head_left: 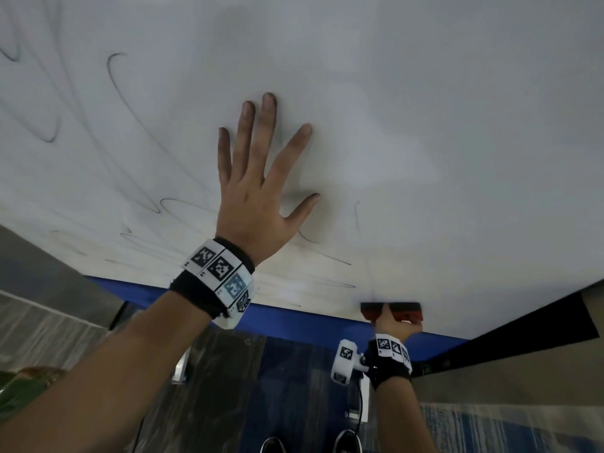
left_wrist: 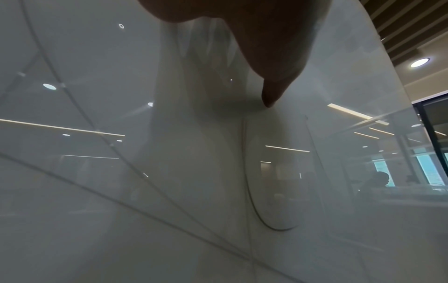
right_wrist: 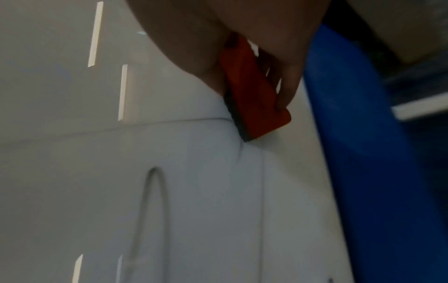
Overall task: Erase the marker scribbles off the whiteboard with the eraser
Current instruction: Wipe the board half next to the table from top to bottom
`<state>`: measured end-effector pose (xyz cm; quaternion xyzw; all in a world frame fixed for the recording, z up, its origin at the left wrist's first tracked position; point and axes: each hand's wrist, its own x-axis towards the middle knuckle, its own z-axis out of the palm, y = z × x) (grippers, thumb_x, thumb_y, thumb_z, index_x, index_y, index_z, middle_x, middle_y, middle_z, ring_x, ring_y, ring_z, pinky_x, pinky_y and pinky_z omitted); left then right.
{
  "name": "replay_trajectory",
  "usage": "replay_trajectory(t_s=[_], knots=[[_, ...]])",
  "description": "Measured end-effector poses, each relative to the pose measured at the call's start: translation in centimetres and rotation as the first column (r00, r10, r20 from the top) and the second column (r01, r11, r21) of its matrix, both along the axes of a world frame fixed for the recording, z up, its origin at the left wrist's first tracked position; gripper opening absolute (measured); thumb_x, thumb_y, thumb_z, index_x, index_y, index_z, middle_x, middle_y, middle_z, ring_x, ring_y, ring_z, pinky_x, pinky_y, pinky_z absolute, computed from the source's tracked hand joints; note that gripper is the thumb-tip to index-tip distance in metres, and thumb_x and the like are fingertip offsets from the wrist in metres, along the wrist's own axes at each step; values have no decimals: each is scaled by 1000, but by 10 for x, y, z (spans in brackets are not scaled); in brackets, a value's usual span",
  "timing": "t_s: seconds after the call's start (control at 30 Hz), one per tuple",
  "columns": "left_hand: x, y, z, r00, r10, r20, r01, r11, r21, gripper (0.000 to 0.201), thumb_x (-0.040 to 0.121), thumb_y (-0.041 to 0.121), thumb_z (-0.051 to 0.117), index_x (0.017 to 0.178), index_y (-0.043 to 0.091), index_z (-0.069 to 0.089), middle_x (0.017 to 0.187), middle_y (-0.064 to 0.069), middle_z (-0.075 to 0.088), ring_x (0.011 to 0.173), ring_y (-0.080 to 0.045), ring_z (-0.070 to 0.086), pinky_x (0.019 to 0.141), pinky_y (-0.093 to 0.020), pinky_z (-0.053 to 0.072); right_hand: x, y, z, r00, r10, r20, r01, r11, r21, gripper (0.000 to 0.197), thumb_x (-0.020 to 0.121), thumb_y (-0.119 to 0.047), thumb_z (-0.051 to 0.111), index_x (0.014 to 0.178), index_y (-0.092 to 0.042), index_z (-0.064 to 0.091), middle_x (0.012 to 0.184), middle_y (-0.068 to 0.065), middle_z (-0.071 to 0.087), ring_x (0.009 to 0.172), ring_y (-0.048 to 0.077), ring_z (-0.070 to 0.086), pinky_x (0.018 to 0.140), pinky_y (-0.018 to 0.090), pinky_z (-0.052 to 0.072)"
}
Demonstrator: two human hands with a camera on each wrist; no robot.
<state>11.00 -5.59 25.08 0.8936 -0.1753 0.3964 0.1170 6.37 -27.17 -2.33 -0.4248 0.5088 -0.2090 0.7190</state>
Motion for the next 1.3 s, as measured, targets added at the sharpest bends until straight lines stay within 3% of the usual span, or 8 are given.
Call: replay_trajectory(t_s=[0.27, 0.5, 0.57, 0.67, 0.8, 0.93, 1.13, 1.3], knots=[[5, 1, -3, 1000, 1, 9, -1, 1000, 11, 77, 92, 54, 69, 151, 17, 35, 157, -36, 25, 148, -52, 19, 121, -68, 15, 3, 23, 27, 966, 187, 181, -124, 941, -314, 55, 92, 6, 68, 131, -8, 33, 133, 18, 45, 110, 28, 54, 99, 35, 50], [4, 2, -3, 1000, 9, 6, -9, 1000, 28, 76, 92, 53, 69, 150, 15, 39, 156, -37, 27, 147, -53, 21, 121, -68, 16, 0, -42, -71, 995, -36, 89, 17, 978, 208, 49, 84, 5, 78, 118, -15, 49, 134, 16, 56, 120, 35, 58, 101, 63, 51], [3, 2, -4, 1000, 11, 0, -11, 999, 30, 75, 92, 52, 69, 150, 13, 41, 156, -37, 27, 148, -53, 21, 121, -68, 16, 5, -69, -87, 993, -113, 17, 90, 862, 499, 54, 86, -7, 81, 134, -9, 56, 146, 18, 53, 133, 40, 51, 105, 51, 49], [4, 0, -5, 1000, 17, -1, -17, 999, 29, 76, 92, 52, 70, 150, 11, 42, 156, -37, 27, 148, -53, 22, 120, -68, 17, 9, -77, -80, 1000, 26, 5, -25, 893, 450, 82, 79, -25, 88, 148, -5, 49, 155, 16, 46, 138, 35, 47, 119, 44, 35], [5, -6, -8, 1000, 15, 14, -15, 1000, -14, 78, 92, 52, 70, 149, 10, 38, 154, -41, 27, 146, -55, 20, 121, -68, 14, -8, -13, -40, 988, 154, 25, -154, 939, 307, 58, 91, 4, 71, 143, -1, 45, 136, 17, 58, 115, 38, 58, 93, 62, 55], [4, -6, -9, 1000, 15, 22, -15, 1000, -8, 79, 92, 53, 70, 149, 10, 37, 153, -43, 28, 145, -55, 20, 121, -68, 14, -7, 3, -33, 972, 235, 25, -225, 891, 393, 47, 95, 8, 63, 139, 6, 47, 130, 27, 58, 107, 44, 61, 59, 53, 63], [3, -6, -11, 999, 37, 6, -37, 999, 7, 77, 94, 54, 67, 150, 14, 35, 155, -38, 28, 147, -54, 22, 121, -68, 16, -4, 5, -11, 992, 86, -96, -40, 914, 403, 49, 95, 8, 64, 141, -1, 48, 139, 28, 57, 112, 43, 61, 61, 49, 58], [4, -5, -15, 999, 40, 6, -40, 999, 4, 76, 95, 55, 65, 151, 15, 32, 156, -37, 28, 147, -52, 22, 121, -67, 17, 0, 57, 73, 980, 159, 116, -192, 907, 374, 43, 96, 4, 65, 122, -13, 35, 133, 20, 50, 121, 36, 58, 92, 58, 57]])
